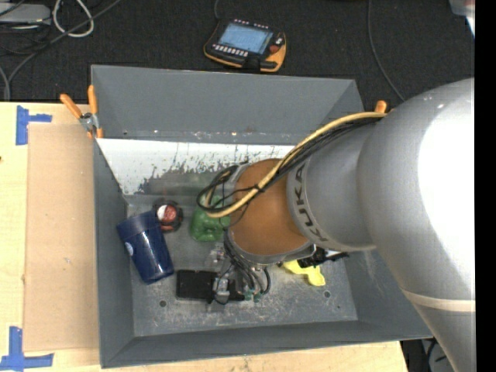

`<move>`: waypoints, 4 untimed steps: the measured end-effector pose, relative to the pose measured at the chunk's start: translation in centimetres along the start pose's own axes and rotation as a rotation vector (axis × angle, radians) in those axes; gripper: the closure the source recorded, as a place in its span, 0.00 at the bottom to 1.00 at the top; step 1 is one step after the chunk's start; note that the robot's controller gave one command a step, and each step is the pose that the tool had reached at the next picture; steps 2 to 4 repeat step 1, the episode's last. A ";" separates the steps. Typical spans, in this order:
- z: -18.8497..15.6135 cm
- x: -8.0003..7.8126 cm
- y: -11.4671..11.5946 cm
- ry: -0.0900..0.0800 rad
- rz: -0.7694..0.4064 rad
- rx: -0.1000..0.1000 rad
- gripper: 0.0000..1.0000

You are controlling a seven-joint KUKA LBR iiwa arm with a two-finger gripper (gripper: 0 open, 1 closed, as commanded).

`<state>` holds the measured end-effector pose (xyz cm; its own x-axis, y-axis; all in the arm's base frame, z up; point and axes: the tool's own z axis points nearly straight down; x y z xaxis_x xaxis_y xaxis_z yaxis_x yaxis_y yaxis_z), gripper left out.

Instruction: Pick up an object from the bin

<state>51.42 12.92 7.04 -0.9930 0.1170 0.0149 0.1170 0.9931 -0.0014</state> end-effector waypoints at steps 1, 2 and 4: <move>-0.6 0.1 0.0 0.002 0.001 0.001 1.00; -0.6 0.1 0.0 0.002 0.001 0.001 1.00; -0.6 0.1 0.0 0.002 0.001 0.001 1.00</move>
Offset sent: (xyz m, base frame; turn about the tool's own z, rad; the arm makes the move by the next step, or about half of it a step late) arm -0.0004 -0.0003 0.0543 0.0003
